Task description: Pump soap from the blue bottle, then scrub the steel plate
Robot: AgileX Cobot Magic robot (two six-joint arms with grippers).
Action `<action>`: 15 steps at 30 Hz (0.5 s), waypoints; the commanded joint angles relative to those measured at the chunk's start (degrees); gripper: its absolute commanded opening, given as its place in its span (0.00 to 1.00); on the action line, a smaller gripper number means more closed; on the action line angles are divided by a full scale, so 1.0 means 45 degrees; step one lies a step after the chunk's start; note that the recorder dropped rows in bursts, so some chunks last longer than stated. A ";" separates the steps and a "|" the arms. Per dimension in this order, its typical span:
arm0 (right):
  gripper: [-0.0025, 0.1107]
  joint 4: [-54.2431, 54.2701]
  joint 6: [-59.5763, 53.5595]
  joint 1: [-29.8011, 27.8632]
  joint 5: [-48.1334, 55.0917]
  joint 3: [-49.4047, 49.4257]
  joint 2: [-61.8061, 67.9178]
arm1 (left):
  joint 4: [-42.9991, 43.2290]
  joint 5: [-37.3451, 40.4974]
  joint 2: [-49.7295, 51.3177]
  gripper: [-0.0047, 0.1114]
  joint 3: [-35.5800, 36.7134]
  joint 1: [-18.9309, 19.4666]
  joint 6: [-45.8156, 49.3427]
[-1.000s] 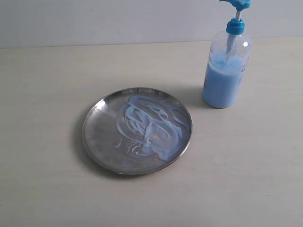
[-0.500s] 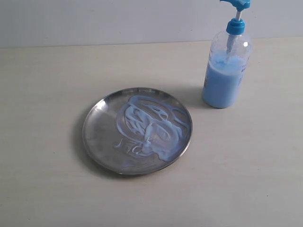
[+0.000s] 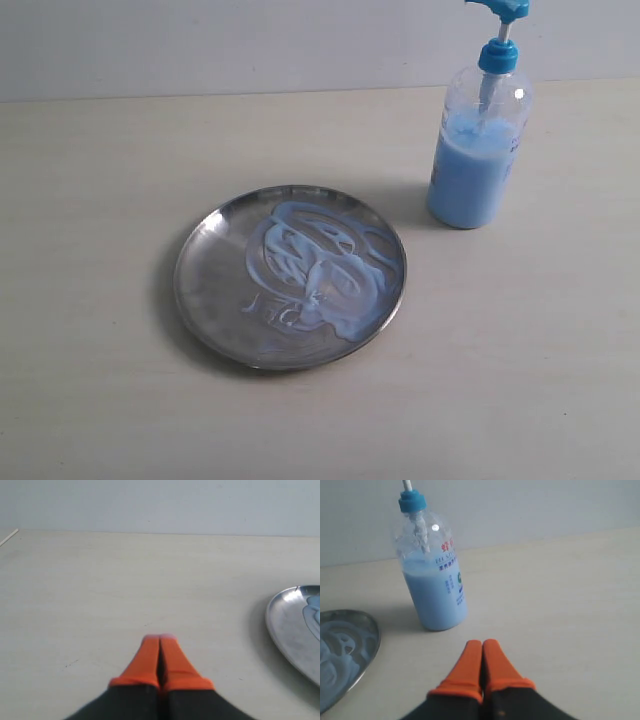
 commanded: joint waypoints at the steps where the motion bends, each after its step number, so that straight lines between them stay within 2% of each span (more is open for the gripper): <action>1: 0.02 -0.0005 -0.0007 -0.0072 0.0162 -0.0974 0.1083 | 0.0051 -0.0141 -0.0084 0.04 0.0033 -0.0023 -0.0050; 8: 0.02 -0.0005 -0.0007 -0.0072 0.0162 -0.2586 0.3038 | 0.0051 -0.0141 -0.0084 0.04 0.0033 -0.0023 -0.0050; 15: 0.02 -0.0005 -0.0007 -0.0072 0.0117 -0.4825 0.6360 | 0.0051 -0.0141 -0.0084 0.04 0.0033 -0.0023 -0.0050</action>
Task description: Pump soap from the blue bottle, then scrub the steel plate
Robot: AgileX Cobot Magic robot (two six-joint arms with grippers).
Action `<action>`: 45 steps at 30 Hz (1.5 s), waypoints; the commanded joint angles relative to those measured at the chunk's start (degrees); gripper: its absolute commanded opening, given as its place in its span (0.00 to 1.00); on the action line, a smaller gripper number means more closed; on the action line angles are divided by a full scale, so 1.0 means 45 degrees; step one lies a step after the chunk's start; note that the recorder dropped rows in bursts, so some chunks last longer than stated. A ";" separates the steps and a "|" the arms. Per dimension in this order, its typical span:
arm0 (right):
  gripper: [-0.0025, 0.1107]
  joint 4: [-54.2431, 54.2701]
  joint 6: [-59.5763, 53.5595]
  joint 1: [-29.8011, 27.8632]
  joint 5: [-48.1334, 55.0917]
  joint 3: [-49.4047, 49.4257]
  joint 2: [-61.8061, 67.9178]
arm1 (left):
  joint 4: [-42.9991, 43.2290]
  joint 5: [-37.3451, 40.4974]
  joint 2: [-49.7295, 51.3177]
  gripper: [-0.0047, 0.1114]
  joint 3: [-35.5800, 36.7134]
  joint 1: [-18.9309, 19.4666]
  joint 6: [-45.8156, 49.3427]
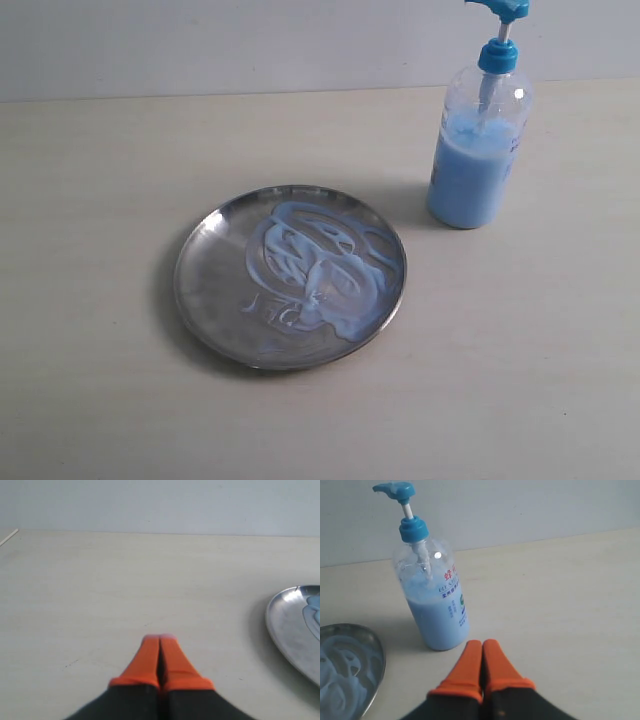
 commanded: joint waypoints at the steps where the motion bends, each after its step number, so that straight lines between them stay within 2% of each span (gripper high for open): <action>1: 0.02 -0.0005 -0.0007 -0.0072 -0.0115 -0.1227 0.1724 | 0.0051 -0.0141 -0.0084 0.04 0.0033 -0.0023 -0.0050; 12: 0.02 -0.0028 -0.0007 -0.0072 -0.0440 -0.3938 0.6447 | 0.0051 -0.0141 -0.0084 0.04 0.0033 -0.0023 -0.0050; 39: 0.02 0.0145 0.0088 -0.0072 -0.0703 -0.3938 0.6622 | 0.0051 -0.0141 -0.0084 0.04 0.0033 -0.0023 -0.0050; 45: 0.02 0.0328 -0.0401 -0.0023 -0.0396 -0.3938 0.7581 | 0.0051 -0.0141 -0.0084 0.04 0.0033 -0.0023 -0.0050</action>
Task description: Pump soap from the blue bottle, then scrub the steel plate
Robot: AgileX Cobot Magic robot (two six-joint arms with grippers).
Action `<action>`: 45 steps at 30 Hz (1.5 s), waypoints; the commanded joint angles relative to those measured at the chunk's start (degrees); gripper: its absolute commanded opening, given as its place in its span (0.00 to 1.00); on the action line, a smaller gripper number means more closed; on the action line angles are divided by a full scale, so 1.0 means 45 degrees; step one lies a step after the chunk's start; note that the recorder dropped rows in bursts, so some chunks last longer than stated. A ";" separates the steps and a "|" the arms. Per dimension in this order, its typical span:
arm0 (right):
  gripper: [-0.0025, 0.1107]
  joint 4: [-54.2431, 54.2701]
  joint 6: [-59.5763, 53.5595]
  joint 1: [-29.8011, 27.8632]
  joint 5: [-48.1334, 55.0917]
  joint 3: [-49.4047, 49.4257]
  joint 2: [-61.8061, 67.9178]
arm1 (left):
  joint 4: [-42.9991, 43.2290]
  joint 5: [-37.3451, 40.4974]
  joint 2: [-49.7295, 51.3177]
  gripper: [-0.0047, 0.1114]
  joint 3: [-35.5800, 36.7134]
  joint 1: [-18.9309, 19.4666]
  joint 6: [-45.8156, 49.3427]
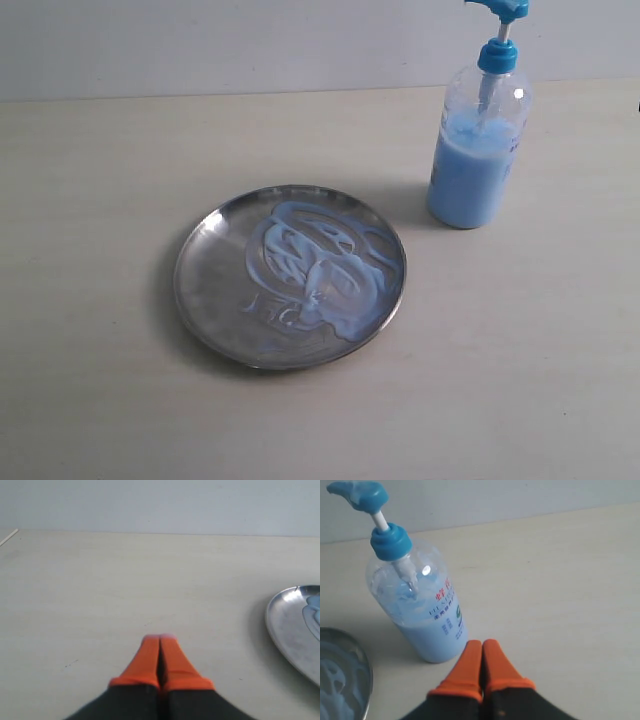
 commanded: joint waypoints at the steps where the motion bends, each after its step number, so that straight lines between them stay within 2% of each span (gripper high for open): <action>1: 0.02 0.0141 -0.0405 0.0015 0.0113 -0.0105 0.1033 | 0.0051 -0.0141 -0.0084 0.04 0.0033 -0.0023 -0.0050; 3: 0.02 0.0497 -0.0785 0.0123 0.0061 -0.0105 0.1628 | 0.0051 -0.0141 -0.0084 0.04 0.0033 -0.0023 -0.0050; 6: 0.09 0.0723 -0.2050 0.0662 -0.0253 -0.0105 0.2464 | 0.0051 -0.0141 -0.0084 0.04 0.0033 -0.0023 -0.0050; 8: 0.21 0.0756 -0.2565 0.1097 -0.0625 -0.0105 0.2989 | 0.0051 -0.0141 -0.0084 0.04 0.0033 -0.0023 -0.0050; 13: 0.64 0.0753 -0.2568 0.1806 -0.1609 -0.0105 0.4118 | 0.0051 -0.0141 -0.0084 0.04 0.0033 -0.0023 -0.0050; 16: 0.80 0.0852 -0.2534 0.1925 -0.2745 -0.0105 0.4793 | 0.0051 -0.0141 -0.0084 0.04 0.0033 -0.0023 -0.0050; 18: 0.84 0.1417 -0.2508 0.1925 -0.3208 -0.0105 0.5101 | 0.0051 -0.0141 -0.0084 0.04 0.0033 -0.0023 -0.0050; 21: 0.86 0.2110 -0.2508 0.1925 -0.3526 -0.0105 0.5500 | 0.0051 -0.0141 -0.0084 0.04 0.0033 -0.0023 -0.0050; 29: 0.86 0.2134 -0.2223 0.1925 -0.5008 -0.0105 0.6764 | 0.0051 -0.0169 -0.0084 0.04 0.0033 -0.0019 -0.0043; 33: 0.86 0.2044 -0.2223 0.2423 -0.5381 -0.0359 0.7354 | 0.0051 -0.0169 -0.0084 0.04 0.0033 -0.0019 -0.0043; 37: 0.86 0.1885 -0.2315 0.3183 -0.7043 -0.0504 0.8068 | 0.0051 -0.0169 -0.0084 0.04 0.0033 -0.0019 -0.0043; 40: 0.86 0.2111 -0.1354 0.3183 -0.8474 -0.0504 0.8816 | 0.0051 -0.0169 -0.0084 0.04 0.0033 -0.0019 -0.0043; 45: 0.86 0.2016 -0.1129 0.3183 -1.0469 -0.0504 1.0042 | 0.0051 -0.0169 -0.0084 0.04 0.0033 -0.0019 -0.0043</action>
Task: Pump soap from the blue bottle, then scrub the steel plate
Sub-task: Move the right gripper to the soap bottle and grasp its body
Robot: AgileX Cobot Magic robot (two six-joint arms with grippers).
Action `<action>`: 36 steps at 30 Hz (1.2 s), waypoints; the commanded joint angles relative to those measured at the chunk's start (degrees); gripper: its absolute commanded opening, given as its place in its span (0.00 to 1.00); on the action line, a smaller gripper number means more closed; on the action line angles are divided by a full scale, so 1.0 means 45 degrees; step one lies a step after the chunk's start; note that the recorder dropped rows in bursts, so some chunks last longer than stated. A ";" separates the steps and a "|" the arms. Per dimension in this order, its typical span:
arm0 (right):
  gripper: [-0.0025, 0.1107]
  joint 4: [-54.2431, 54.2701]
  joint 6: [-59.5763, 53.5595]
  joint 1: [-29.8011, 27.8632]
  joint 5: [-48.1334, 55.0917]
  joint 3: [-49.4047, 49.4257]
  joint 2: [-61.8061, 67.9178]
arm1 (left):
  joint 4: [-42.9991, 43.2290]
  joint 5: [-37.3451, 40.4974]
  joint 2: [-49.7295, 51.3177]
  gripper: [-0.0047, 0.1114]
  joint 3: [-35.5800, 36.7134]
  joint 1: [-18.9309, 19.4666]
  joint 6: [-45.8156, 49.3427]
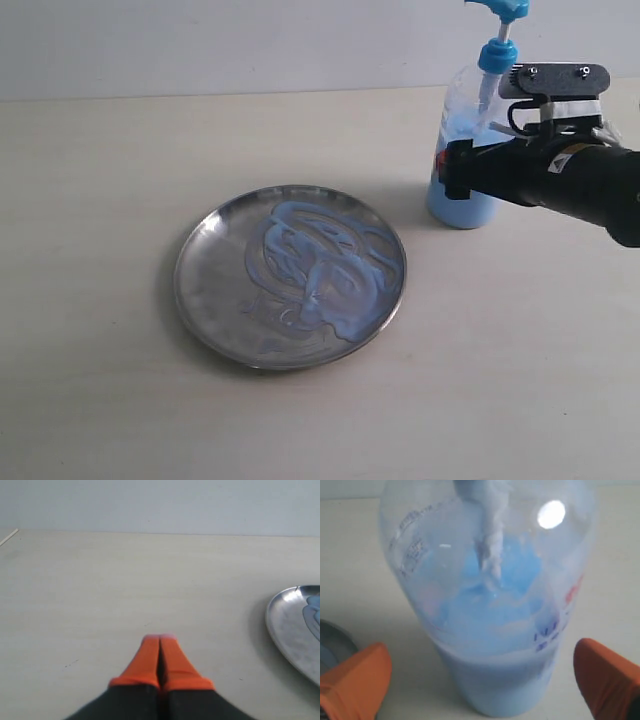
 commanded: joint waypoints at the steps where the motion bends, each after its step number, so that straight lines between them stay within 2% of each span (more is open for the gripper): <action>1: 0.86 -0.0106 0.0094 0.0048 -0.1787 -0.0080 0.0763 | 0.0051 -0.0169 -0.0084 0.04 0.0033 -0.0019 -0.0043; 4: 0.86 -0.0362 -0.0191 0.0048 -0.3189 -0.0080 0.1346 | 0.0051 -0.0194 -0.0084 0.04 0.0033 -0.0019 -0.0043; 18: 0.84 0.0030 -0.0567 0.0048 -0.3632 -0.1855 0.2996 | 0.0051 -0.0219 -0.0084 0.04 0.0033 -0.0019 -0.0043; 21: 0.70 0.0030 -0.0567 0.0048 -0.4110 -0.1855 0.3225 | 0.0051 -0.0219 -0.0084 0.04 0.0033 -0.0019 -0.0043; 25: 0.35 -0.0114 -0.0567 0.0048 -0.4229 -0.1855 0.3528 | 0.0051 -0.0219 -0.0084 0.04 0.0033 -0.0019 -0.0043; 30: 0.02 -0.1262 -0.0683 0.0048 -0.4229 -0.1855 0.3532 | 0.0051 -0.0219 -0.0084 0.04 0.0033 -0.0019 -0.0043; 36: 0.02 -0.1425 -0.1721 0.0048 -0.3669 -0.1855 0.2862 | 0.0051 -0.0219 -0.0084 0.04 0.0033 -0.0019 -0.0043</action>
